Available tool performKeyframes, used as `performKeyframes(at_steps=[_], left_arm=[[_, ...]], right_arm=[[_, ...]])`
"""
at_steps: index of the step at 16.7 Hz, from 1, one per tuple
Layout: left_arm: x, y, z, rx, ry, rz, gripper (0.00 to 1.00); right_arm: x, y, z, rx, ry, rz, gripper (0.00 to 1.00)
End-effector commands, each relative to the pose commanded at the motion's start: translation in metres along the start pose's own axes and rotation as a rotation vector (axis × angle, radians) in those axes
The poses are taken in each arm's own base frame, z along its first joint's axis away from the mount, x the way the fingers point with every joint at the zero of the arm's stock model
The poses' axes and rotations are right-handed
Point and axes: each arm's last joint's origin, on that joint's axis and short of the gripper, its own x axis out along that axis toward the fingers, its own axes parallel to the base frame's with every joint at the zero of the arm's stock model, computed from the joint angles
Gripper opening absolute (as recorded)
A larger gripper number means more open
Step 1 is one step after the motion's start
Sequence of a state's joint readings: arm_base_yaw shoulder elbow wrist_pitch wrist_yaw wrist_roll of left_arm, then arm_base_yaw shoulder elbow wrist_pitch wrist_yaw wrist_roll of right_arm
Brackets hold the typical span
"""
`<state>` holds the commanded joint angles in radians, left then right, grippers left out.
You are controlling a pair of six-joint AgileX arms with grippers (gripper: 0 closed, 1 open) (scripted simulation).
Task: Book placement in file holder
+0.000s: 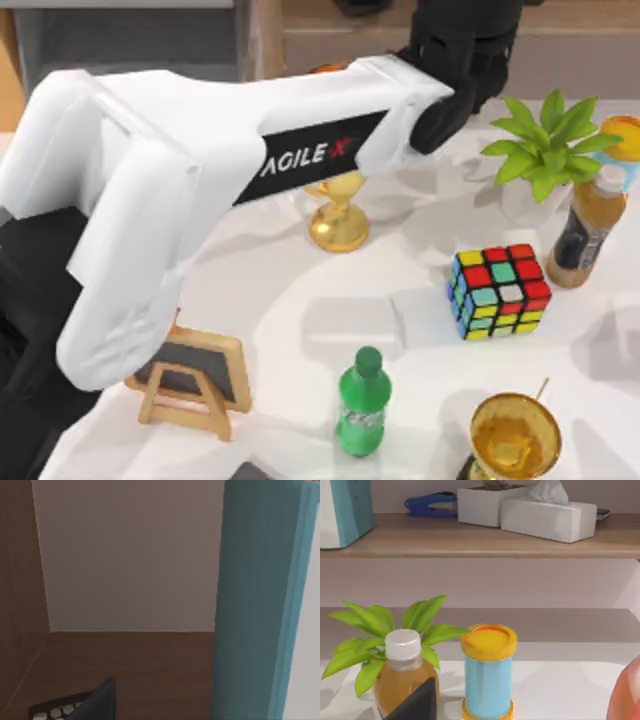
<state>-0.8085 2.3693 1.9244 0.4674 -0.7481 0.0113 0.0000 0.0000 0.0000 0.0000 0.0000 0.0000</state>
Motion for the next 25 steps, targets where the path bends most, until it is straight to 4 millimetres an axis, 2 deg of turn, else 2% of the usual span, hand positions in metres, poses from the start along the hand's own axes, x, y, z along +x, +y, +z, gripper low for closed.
performKeyframes(at_steps=[2, 4, 10, 17, 21, 25], left_arm=[[0.003, -0.016, -0.020, 0.000, -0.001, 0.009, 1.00], [0.004, -0.023, -0.030, -0.001, -0.003, 0.015, 1.00], [0.006, -0.021, -0.032, 0.002, 0.000, 0.018, 1.00], [0.024, -0.023, -0.031, -0.001, -0.003, 0.015, 1.00], [0.024, -0.023, -0.031, -0.001, -0.003, 0.016, 1.00], [0.024, -0.023, -0.031, -0.001, -0.003, 0.016, 0.70]], right_arm=[[0.000, 0.000, 0.000, 0.000, 0.000, 0.000, 1.00], [0.000, 0.000, 0.000, 0.000, 0.000, 0.000, 1.00], [0.000, 0.000, 0.000, 0.000, 0.000, 0.000, 1.00], [0.000, 0.000, 0.000, 0.000, 0.000, 0.000, 1.00], [0.000, 0.000, 0.000, 0.000, 0.000, 0.000, 1.00], [0.000, 0.000, 0.000, 0.000, 0.000, 0.000, 1.00]])
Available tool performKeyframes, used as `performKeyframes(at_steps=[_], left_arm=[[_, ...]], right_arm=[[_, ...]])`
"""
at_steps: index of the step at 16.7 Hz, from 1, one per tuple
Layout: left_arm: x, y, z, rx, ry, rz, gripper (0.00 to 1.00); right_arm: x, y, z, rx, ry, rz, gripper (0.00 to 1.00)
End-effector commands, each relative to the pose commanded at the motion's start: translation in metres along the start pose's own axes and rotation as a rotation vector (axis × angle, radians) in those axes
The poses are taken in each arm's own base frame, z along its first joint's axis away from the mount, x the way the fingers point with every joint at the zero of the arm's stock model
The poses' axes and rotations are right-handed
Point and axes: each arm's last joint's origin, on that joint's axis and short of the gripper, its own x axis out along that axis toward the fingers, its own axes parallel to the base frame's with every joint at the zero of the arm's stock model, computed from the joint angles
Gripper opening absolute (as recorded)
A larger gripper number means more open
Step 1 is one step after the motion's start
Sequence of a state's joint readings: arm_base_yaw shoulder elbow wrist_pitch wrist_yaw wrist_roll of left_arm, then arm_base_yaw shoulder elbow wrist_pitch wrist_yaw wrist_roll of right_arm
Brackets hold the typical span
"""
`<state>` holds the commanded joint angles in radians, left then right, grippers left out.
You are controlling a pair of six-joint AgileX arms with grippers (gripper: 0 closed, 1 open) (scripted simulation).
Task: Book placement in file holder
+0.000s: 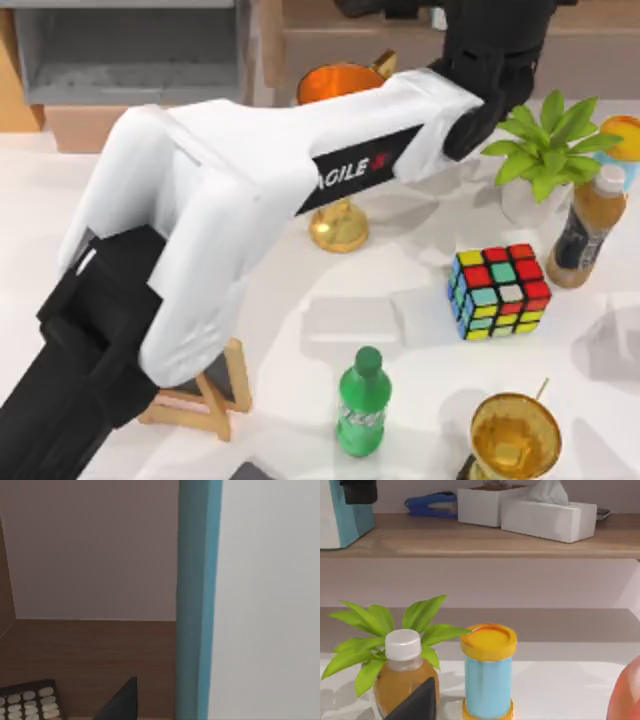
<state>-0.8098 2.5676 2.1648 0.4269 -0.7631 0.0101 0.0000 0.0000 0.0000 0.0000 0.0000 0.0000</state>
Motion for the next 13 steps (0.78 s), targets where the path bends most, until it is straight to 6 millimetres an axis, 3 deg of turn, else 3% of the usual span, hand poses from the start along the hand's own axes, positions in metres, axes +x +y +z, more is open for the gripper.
performKeyframes(at_steps=[9, 13], left_arm=[[0.0000, 0.0000, 0.0000, 0.000, 0.000, 0.000, 0.02], [0.0000, 0.0000, 0.0000, 0.000, 0.000, 0.000, 0.00]], right_arm=[[0.0000, 0.0000, 0.0000, 0.000, 0.000, 0.000, 1.00], [0.0000, 0.0000, 0.0000, 0.000, 0.000, 0.000, 1.00]])
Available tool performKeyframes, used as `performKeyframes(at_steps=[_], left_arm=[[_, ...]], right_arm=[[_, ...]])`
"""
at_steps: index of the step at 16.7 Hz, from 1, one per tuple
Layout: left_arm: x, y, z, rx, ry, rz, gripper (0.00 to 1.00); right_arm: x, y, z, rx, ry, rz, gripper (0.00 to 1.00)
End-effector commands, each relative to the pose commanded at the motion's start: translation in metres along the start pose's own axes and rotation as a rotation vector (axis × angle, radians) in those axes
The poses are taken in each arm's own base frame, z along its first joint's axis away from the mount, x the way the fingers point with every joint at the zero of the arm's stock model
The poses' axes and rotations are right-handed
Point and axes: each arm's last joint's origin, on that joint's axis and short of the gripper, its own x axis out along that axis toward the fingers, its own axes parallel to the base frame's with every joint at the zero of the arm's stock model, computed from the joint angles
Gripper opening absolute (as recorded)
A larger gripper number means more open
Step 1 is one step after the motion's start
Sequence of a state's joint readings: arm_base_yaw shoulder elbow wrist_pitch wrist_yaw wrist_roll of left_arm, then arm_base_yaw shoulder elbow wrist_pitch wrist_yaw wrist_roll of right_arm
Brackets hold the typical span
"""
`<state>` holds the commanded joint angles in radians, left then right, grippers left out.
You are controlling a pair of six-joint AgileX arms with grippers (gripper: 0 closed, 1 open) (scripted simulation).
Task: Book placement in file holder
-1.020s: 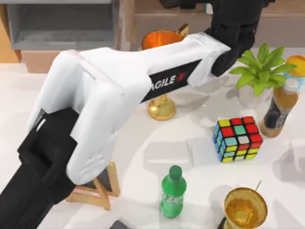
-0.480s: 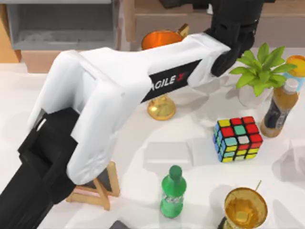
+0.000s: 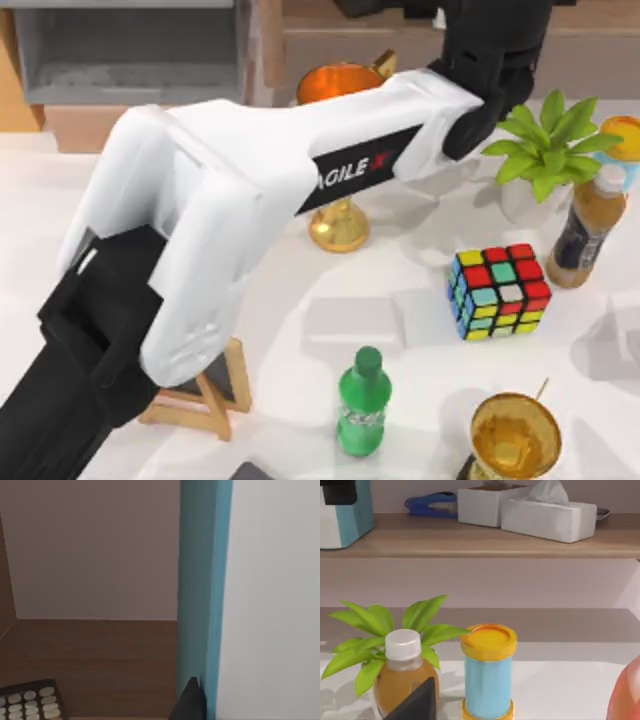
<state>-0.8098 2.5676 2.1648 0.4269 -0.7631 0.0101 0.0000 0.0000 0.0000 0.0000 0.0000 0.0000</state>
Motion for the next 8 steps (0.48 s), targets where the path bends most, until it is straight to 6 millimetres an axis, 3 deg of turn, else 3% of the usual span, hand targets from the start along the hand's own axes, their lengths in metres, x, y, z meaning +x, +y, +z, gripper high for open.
performKeyframes(at_steps=[8], left_arm=[[-0.0016, -0.0019, 0.0081, 0.000, -0.001, -0.004, 0.00]], right_arm=[[0.0000, 0.0000, 0.0000, 0.000, 0.000, 0.000, 1.00]])
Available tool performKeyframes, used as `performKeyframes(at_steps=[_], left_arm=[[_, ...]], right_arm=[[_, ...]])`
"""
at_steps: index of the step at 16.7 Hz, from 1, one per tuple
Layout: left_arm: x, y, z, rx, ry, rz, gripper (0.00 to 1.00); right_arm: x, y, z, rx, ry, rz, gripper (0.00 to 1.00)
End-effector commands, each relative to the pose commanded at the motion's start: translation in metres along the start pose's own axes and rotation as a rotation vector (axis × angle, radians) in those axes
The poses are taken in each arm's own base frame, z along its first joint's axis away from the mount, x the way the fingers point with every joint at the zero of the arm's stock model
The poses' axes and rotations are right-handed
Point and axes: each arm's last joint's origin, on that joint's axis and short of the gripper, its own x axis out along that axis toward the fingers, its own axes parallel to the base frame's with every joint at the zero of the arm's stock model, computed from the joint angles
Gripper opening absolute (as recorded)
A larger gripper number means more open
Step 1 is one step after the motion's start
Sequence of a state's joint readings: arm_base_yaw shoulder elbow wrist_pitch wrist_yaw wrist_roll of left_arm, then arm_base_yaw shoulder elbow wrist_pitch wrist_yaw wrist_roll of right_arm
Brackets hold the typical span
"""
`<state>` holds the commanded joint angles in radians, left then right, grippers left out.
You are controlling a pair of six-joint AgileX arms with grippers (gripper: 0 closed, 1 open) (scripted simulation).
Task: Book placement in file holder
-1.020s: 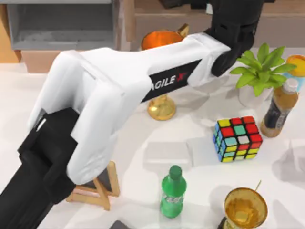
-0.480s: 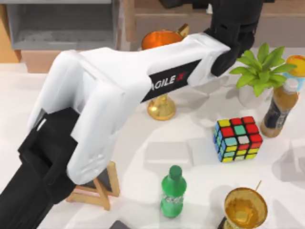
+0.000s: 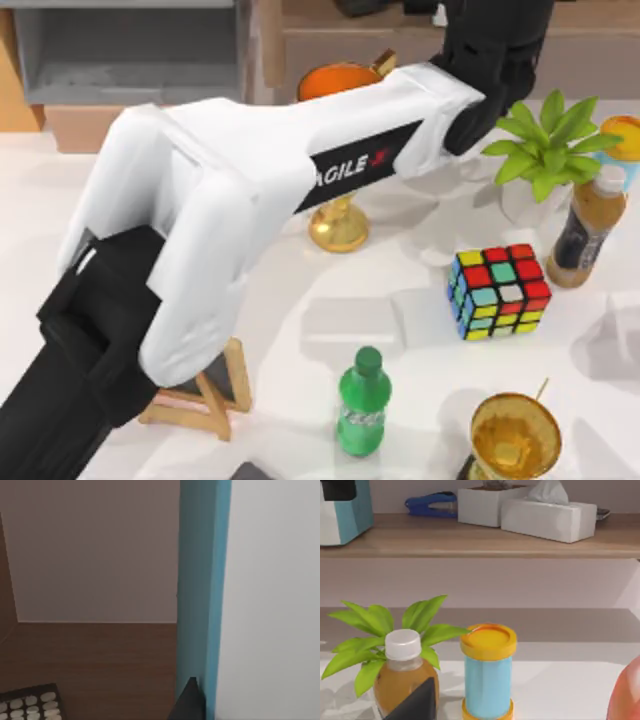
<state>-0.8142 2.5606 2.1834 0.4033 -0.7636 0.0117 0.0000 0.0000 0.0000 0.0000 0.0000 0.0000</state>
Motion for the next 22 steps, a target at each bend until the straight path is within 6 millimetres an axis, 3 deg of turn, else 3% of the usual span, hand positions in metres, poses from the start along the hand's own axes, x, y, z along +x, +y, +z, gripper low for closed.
performKeyframes(at_steps=[8, 12, 18, 22], left_arm=[[0.000, 0.001, 0.005, 0.011, 0.004, -0.006, 0.00], [-0.010, 0.011, 0.017, 0.106, 0.013, -0.102, 0.00], [-0.063, 0.047, 0.042, 0.349, 0.040, -0.364, 0.00], [-0.104, 0.102, 0.066, 0.500, 0.016, -0.473, 0.00]], right_arm=[[0.000, 0.000, 0.000, 0.000, 0.000, 0.000, 1.00], [0.000, 0.000, 0.000, 0.000, 0.000, 0.000, 1.00], [0.000, 0.000, 0.000, 0.000, 0.000, 0.000, 1.00], [0.000, 0.000, 0.000, 0.000, 0.000, 0.000, 1.00]])
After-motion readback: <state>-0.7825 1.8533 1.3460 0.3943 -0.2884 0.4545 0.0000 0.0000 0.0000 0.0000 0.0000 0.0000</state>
